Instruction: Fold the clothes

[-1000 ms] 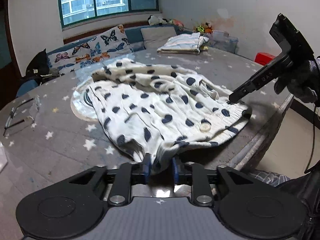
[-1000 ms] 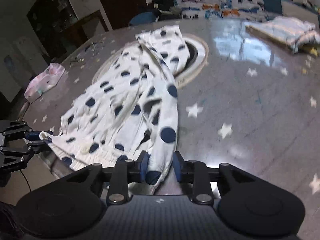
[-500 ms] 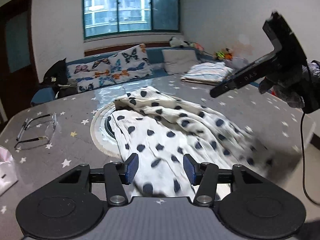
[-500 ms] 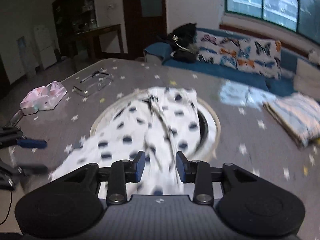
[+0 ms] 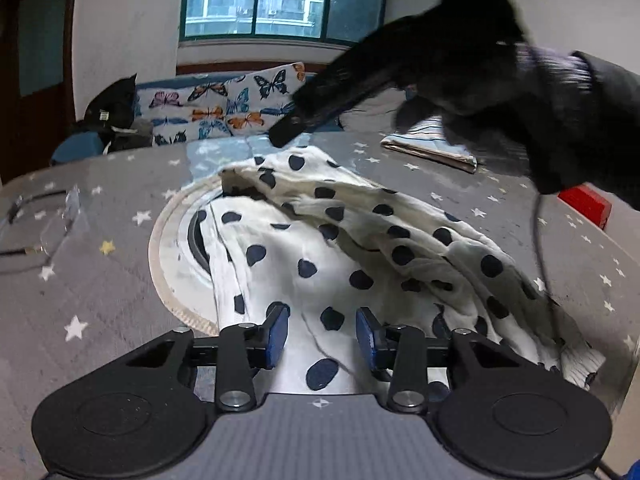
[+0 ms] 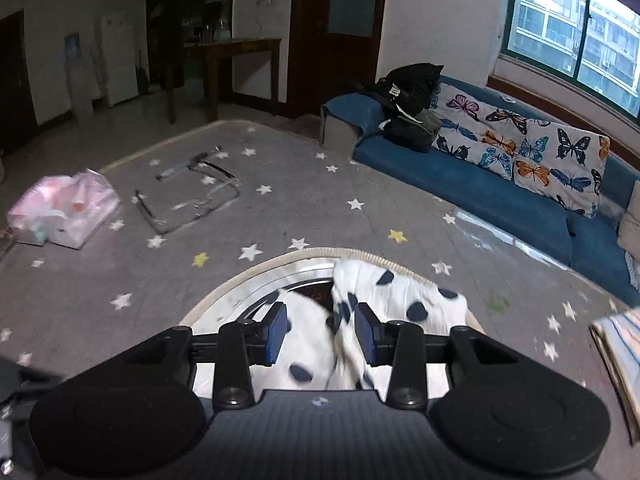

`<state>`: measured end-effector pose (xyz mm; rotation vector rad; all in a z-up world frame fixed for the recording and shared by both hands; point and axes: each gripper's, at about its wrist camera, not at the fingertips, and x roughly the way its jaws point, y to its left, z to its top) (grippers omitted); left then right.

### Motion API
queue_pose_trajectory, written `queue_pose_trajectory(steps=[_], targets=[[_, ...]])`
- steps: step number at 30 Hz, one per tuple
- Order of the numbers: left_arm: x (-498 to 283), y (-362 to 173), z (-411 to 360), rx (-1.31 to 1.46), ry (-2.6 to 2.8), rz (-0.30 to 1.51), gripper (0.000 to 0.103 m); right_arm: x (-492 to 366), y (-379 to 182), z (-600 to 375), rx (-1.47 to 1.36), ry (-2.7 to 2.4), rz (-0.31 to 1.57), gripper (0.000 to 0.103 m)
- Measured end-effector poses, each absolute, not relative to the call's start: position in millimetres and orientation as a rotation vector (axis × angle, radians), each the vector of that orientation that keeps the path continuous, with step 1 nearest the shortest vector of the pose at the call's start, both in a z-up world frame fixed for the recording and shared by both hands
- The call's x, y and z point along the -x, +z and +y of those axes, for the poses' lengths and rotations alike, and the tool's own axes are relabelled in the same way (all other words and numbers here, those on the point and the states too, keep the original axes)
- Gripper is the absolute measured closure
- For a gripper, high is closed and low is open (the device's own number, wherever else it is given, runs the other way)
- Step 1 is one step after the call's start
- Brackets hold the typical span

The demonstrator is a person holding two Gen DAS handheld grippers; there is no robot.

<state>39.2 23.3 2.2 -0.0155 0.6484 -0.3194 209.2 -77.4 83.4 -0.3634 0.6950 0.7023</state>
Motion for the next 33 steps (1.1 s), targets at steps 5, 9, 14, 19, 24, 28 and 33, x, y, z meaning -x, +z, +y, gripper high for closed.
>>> queue_pose_trajectory(steps=[5, 9, 14, 19, 24, 28, 33], targets=[[-40.4, -7.6, 30.4, 0.049, -0.318, 0.679, 0.063, -242.0, 58.2, -51.1, 0.386, 0.688, 0.728, 0.066], [-42.1, -12.4, 33.5, 0.062, -0.322, 0.692, 0.064, -261.4, 39.5, -37.5, 0.409, 0.655, 0.76, 0.066], [-42.9, -13.1, 34.1, 0.065, -0.326, 0.69, 0.064, -275.2, 26.9, -36.8, 0.42, 0.601, 0.751, 0.089], [-42.7, -14.4, 33.6, 0.057, -0.324, 0.686, 0.063, -275.5, 43.3, -70.0, 0.325, 0.557, 0.705, 0.099], [-43.0, -14.6, 32.0, 0.049, -0.318, 0.685, 0.063, -275.3, 65.2, -113.0, 0.246, 0.487, 0.667, 0.101], [-43.2, -14.6, 31.2, 0.048, -0.313, 0.686, 0.062, -274.0, 72.1, -127.8, 0.211, 0.518, 0.683, 0.093], [-43.4, -14.6, 30.2, 0.046, -0.307, 0.686, 0.061, -268.1, 63.6, -103.8, 0.217, 0.62, 0.7, 0.077]])
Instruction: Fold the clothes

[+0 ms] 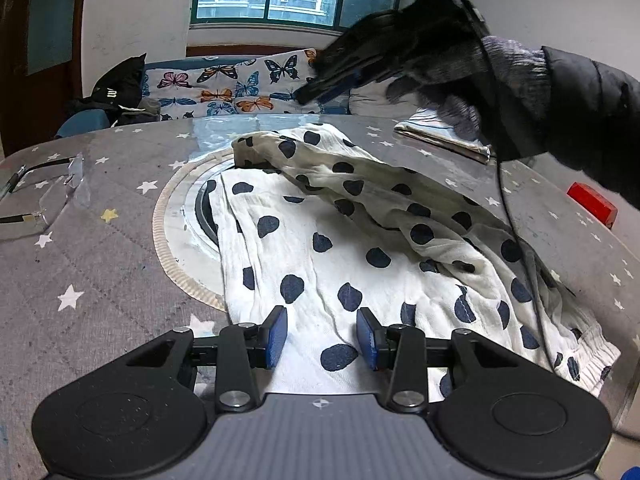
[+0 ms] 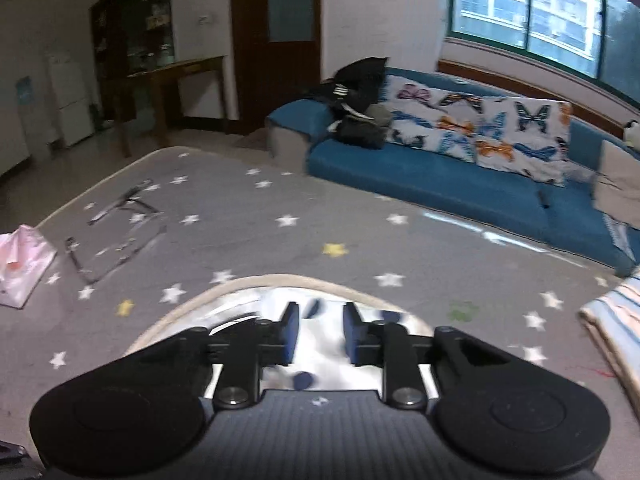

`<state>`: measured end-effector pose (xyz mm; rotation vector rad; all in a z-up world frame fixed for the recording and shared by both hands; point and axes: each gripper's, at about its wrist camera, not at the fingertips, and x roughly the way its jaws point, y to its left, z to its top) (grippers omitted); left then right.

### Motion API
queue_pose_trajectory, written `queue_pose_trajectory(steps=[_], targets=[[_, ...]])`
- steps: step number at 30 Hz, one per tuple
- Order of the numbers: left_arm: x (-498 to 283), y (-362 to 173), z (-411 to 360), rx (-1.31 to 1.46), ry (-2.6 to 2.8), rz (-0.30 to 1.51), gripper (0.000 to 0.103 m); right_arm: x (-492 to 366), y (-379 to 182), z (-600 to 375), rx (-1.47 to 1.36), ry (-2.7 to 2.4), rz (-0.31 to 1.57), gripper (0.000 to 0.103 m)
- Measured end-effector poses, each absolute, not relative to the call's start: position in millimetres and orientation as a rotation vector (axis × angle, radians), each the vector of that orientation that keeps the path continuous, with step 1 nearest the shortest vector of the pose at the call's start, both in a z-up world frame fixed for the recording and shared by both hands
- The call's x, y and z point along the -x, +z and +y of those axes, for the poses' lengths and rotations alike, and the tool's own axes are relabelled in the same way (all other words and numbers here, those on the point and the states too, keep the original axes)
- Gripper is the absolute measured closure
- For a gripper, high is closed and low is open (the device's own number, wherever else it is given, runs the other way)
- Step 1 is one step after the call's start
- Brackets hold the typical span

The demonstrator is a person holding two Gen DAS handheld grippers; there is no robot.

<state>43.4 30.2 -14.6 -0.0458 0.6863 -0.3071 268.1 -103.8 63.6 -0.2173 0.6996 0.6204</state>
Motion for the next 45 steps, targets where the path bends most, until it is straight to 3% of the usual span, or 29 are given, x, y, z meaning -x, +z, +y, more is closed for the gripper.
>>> queue_pose_trajectory(steps=[2, 9, 11, 14, 16, 32, 39, 45], targets=[[-43.5, -14.5, 29.8, 0.045, -0.305, 0.686, 0.061, -268.8, 57.8, -89.8, 0.223, 0.643, 0.712, 0.069], [-43.1, -14.5, 30.7, 0.053, -0.304, 0.685, 0.061, -275.5, 27.5, -56.8, 0.298, 0.597, 0.753, 0.071], [-42.8, -14.6, 31.4, 0.058, -0.305, 0.684, 0.061, -275.8, 23.9, -58.0, 0.289, 0.593, 0.766, 0.088], [-42.5, -14.6, 32.3, 0.064, -0.307, 0.683, 0.06, -274.7, 23.6, -66.7, 0.264, 0.584, 0.764, 0.099], [-42.6, -14.9, 32.6, 0.066, -0.307, 0.682, 0.06, -275.2, 26.1, -74.7, 0.242, 0.564, 0.751, 0.1], [-41.8, -15.8, 28.5, 0.038, -0.292, 0.68, 0.06, -254.7, 79.5, -219.4, 0.127, 0.304, 0.606, 0.1], [-39.4, -16.3, 25.8, 0.011, -0.286, 0.681, 0.059, -236.2, 55.2, -304.7, 0.087, 0.106, 0.691, 0.1], [-39.3, -15.0, 20.2, -0.009, -0.283, 0.688, 0.052, -221.9, 22.6, -349.0, 0.088, 0.054, 0.843, 0.091]])
